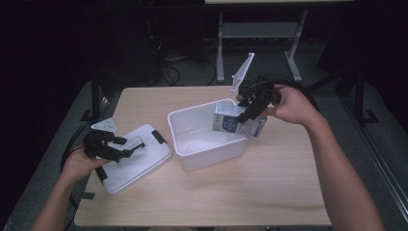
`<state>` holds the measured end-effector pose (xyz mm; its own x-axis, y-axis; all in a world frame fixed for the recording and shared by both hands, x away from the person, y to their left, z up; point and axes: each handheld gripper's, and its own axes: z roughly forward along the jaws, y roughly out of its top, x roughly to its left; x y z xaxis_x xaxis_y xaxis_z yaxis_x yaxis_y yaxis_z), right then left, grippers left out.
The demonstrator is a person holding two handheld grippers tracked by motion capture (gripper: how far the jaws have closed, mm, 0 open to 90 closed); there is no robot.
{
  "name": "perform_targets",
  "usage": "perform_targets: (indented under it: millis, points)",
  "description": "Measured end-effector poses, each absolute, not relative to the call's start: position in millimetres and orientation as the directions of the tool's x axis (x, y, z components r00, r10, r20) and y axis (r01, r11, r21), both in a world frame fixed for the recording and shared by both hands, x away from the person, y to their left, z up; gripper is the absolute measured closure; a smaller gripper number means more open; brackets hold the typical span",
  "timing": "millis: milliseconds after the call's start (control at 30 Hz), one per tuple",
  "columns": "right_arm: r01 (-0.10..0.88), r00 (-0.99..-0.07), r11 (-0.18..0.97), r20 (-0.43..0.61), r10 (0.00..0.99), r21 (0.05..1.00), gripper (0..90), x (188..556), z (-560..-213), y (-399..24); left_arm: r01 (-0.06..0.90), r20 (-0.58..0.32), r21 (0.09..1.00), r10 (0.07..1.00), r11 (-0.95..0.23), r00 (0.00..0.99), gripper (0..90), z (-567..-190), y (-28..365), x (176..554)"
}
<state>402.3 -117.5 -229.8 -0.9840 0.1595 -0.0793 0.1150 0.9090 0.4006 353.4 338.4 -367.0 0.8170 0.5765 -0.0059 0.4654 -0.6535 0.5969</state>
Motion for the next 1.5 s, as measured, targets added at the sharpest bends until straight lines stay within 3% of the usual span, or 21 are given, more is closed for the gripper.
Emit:
perform_targets:
  millis: [1500]
  points:
    - [0.071, -0.994, 0.917, -0.046, 0.096, 0.393, 55.1, 425, -243, -83, 0.458, -0.001, 0.602, 0.573, -0.654, 0.82, 39.1, -363, 340, 354]
